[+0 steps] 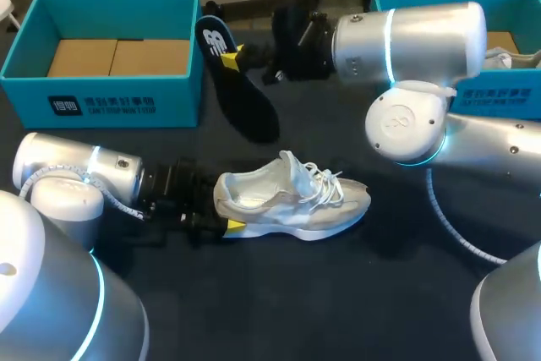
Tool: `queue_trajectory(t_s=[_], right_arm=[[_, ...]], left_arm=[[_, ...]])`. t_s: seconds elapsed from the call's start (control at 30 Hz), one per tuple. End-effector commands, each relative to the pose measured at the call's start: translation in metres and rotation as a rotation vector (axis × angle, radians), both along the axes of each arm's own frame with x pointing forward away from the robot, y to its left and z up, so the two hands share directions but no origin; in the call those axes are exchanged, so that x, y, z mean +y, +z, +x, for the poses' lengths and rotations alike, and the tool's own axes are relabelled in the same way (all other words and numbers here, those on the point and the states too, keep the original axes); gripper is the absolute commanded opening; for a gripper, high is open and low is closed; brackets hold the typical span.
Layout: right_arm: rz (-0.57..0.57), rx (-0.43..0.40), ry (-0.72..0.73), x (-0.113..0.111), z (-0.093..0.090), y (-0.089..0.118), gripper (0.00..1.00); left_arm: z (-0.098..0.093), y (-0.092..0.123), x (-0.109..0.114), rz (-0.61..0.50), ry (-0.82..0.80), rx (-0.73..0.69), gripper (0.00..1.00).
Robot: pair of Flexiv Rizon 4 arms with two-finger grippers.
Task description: Take the shoe out of the shoebox, open the shoe tongue, remove and reinsert the insole, then place the shoe into the shoebox
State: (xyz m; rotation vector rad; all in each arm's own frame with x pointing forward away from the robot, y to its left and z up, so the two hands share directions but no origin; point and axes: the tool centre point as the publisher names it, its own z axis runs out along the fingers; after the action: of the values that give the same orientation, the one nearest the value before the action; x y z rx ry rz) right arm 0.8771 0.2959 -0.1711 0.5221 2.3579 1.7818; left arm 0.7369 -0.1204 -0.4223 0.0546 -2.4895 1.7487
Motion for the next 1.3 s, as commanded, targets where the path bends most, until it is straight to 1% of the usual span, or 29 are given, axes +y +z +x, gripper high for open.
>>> queue_trajectory(t_s=[0.03, 0.2, 0.3, 0.4, 0.5, 0.67, 1.3], right_arm=[[0.013, -0.011, 0.017, -0.007, 0.009, 0.006, 0.0], [-0.021, -0.025, 0.04, -0.023, 0.022, 0.018, 0.0], [-0.045, -0.035, 0.063, -0.033, 0.026, 0.027, 0.0], [-0.061, -0.046, 0.089, -0.048, 0.031, 0.038, 0.0], [-0.053, -0.059, 0.098, -0.066, 0.036, 0.047, 0.0], [-0.045, -0.064, 0.115, -0.087, 0.042, 0.052, 0.0], [-0.045, -0.064, 0.115, -0.087, 0.042, 0.052, 0.0]], left_arm=[[0.0, -0.001, -0.001, 0.002, 0.001, 0.0, 0.0], [0.0, -0.001, -0.001, 0.002, 0.001, 0.0, 0.0], [0.0, -0.001, -0.001, 0.002, 0.001, 0.0, 0.0], [0.0, -0.001, -0.001, 0.002, 0.001, 0.0, 0.0], [0.0, -0.001, -0.001, 0.002, 0.001, 0.0, 0.0], [0.0, -0.001, -0.001, 0.002, 0.001, 0.0, 0.0], [0.0, -0.001, -0.001, 0.002, 0.001, 0.0, 0.0]])
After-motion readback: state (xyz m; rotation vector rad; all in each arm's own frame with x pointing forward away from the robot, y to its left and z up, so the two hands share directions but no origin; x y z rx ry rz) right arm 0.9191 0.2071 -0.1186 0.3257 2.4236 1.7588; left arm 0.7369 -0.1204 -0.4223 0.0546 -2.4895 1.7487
